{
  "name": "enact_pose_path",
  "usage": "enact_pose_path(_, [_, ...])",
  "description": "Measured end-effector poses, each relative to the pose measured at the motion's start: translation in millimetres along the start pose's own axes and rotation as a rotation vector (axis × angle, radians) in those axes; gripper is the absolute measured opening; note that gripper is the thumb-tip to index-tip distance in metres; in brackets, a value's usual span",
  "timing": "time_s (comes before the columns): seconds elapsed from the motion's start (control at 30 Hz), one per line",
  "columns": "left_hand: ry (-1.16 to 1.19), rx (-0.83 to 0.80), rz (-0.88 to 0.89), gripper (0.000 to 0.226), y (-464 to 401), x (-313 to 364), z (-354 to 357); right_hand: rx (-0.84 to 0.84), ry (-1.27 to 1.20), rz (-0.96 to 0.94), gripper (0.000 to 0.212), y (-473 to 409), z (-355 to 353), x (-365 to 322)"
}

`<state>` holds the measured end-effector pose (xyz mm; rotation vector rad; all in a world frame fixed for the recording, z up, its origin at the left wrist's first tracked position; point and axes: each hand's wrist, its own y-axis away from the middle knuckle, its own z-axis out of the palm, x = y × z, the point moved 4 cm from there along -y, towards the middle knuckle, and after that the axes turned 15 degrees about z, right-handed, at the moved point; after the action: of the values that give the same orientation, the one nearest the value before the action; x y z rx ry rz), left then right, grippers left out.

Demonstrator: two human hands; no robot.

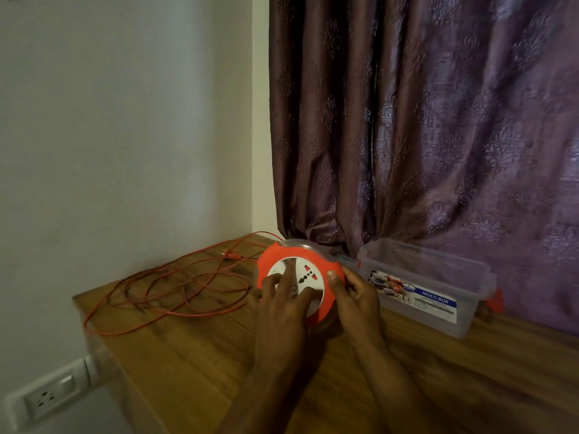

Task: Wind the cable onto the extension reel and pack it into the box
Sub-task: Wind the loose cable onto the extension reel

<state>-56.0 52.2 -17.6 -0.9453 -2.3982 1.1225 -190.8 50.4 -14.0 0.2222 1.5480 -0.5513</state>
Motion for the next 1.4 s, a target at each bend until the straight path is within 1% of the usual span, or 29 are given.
enact_pose_path(0.07, [0.029, 0.06, 0.011, 0.05, 1.6, 0.4, -2.0, 0.037, -0.02, 0.013, 0.005, -1.7, -3.0, -0.9])
enact_pose_path(0.1, [0.042, 0.092, -0.013, 0.053, 2.5, -1.0, -3.3, 0.057, -0.025, 0.01, 0.005, -2.9, -5.3, -2.0])
enact_pose_path(0.2, [0.075, 0.191, -0.171, 0.043, 4.4, -10.0, -5.8, 0.106, -0.027, -0.002, 0.006, -5.3, -11.9, -5.1])
enact_pose_path(0.23, [0.086, 0.193, -0.217, 0.043, 4.7, -12.5, -4.4, 0.114, -0.028, -0.005, 0.006, -6.0, -13.3, -5.5])
enact_pose_path(0.3, [0.099, 0.143, -0.277, 0.051, 5.0, -16.6, 2.7, 0.124, -0.032, -0.014, 0.004, -6.4, -13.6, -5.8])
enact_pose_path(0.4, [0.061, 0.101, -0.275, 0.059, 5.6, -17.8, 7.9, 0.117, -0.026, -0.04, 0.004, -5.0, -8.7, -5.2])
enact_pose_path(0.5, [0.053, 0.12, -0.265, 0.061, 4.3, -16.6, 8.7, 0.089, -0.006, -0.059, 0.012, -2.6, -2.6, -4.9])
enact_pose_path(0.6, [0.076, 0.131, -0.283, 0.064, 4.5, -14.7, 11.1, 0.092, 0.013, -0.074, 0.024, -0.7, 0.8, -5.1])
enact_pose_path(0.77, [-0.015, 0.043, -0.293, 0.071, 1.5, -18.2, 11.9, 0.081, 0.044, -0.076, 0.032, -0.3, 1.3, -1.1])
enact_pose_path(0.83, [-0.03, 0.008, -0.27, 0.069, -3.6, -15.7, 13.5, 0.084, 0.039, -0.065, 0.029, -1.3, -1.2, 3.4])
enact_pose_path(0.93, [0.081, -0.002, -0.237, 0.067, -15.8, -9.9, 20.1, 0.103, -0.003, -0.03, 0.015, -4.7, -7.7, 7.5])
enact_pose_path(1.0, [0.12, -0.027, -0.245, 0.066, -26.5, -8.1, 27.0, 0.133, -0.047, 0.002, 0.01, -8.5, -13.5, 8.1])
enact_pose_path(1.07, [0.107, -0.02, -0.243, 0.063, -35.5, -4.2, 31.7, 0.164, -0.085, 0.028, 0.01, -13.5, -21.5, 8.4])
enact_pose_path(1.17, [0.057, -0.044, -0.17, 0.06, -42.0, 5.0, 39.8, 0.184, -0.075, 0.05, 0.025, -21.0, -33.4, 9.4])
enact_pose_path(1.2, [0.045, -0.049, -0.123, 0.062, -41.6, 7.5, 40.3, 0.175, -0.081, 0.065, 0.023, -22.9, -36.0, 10.3])
enact_pose_path(1.27, [0.024, -0.041, -0.01, 0.067, -40.7, 9.4, 39.5, 0.152, -0.081, 0.088, 0.011, -25.6, -39.5, 11.7])
enact_pose_path(1.33, [-0.014, -0.049, 0.065, 0.065, -39.9, 8.0, 37.7, 0.128, -0.082, 0.098, 0.008, -26.0, -38.9, 12.3])
enact_pose_path(1.37, [-0.012, -0.053, 0.071, 0.061, -39.0, 6.2, 36.8, 0.116, -0.081, 0.107, 0.012, -25.3, -37.6, 12.8])
enact_pose_path(1.4, [0.002, -0.047, 0.061, 0.058, -37.3, 4.1, 36.0, 0.107, -0.076, 0.114, 0.02, -24.4, -36.0, 13.6])
